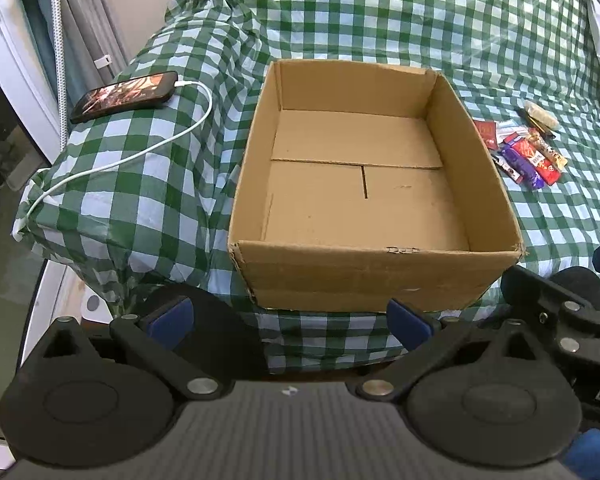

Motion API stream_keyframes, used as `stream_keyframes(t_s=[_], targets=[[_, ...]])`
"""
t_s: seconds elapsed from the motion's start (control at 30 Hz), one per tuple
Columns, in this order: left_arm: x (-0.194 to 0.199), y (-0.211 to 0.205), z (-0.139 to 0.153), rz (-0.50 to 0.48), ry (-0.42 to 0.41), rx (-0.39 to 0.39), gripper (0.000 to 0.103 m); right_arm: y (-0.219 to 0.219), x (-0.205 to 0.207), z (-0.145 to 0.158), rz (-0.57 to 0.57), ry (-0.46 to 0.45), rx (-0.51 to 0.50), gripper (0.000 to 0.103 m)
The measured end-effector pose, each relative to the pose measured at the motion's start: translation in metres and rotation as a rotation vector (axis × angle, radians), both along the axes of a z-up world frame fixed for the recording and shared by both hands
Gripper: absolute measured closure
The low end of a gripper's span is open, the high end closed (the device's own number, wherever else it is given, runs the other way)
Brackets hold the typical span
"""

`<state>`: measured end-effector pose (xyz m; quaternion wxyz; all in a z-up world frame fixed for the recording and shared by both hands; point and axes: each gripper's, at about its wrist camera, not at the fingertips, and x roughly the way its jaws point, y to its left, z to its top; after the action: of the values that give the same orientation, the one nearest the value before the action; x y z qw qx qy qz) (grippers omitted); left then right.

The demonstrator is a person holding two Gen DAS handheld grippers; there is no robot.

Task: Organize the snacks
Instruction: 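Move both tools toward the snack pile beside the cardboard box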

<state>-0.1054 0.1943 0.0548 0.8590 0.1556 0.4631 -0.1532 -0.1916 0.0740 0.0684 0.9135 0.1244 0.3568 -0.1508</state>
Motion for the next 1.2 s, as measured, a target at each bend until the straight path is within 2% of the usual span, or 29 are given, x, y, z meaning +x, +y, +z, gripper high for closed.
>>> stream_keyframes(t_s=[0.47,0.63,0.9,1.07,1.2], targets=[[-0.003,0.001,0.001,0.000,-0.004,0.003,0.000,0.000,-0.002,0.005,0.002,-0.017,-0.058,0.000],[-0.005,0.001,0.004,-0.001,-0.018,0.011,0.000,0.010,0.000,0.008,-0.007,-0.020,-0.108,0.000],[-0.007,0.003,0.008,-0.005,-0.036,0.008,0.000,0.014,0.002,0.008,-0.006,-0.025,-0.082,0.000],[-0.008,0.001,0.009,-0.012,-0.035,-0.002,0.000,0.009,0.001,0.006,-0.016,-0.030,-0.016,0.000],[-0.007,0.000,0.008,-0.010,-0.030,-0.008,0.000,0.009,-0.002,0.007,-0.013,-0.038,-0.029,0.000]])
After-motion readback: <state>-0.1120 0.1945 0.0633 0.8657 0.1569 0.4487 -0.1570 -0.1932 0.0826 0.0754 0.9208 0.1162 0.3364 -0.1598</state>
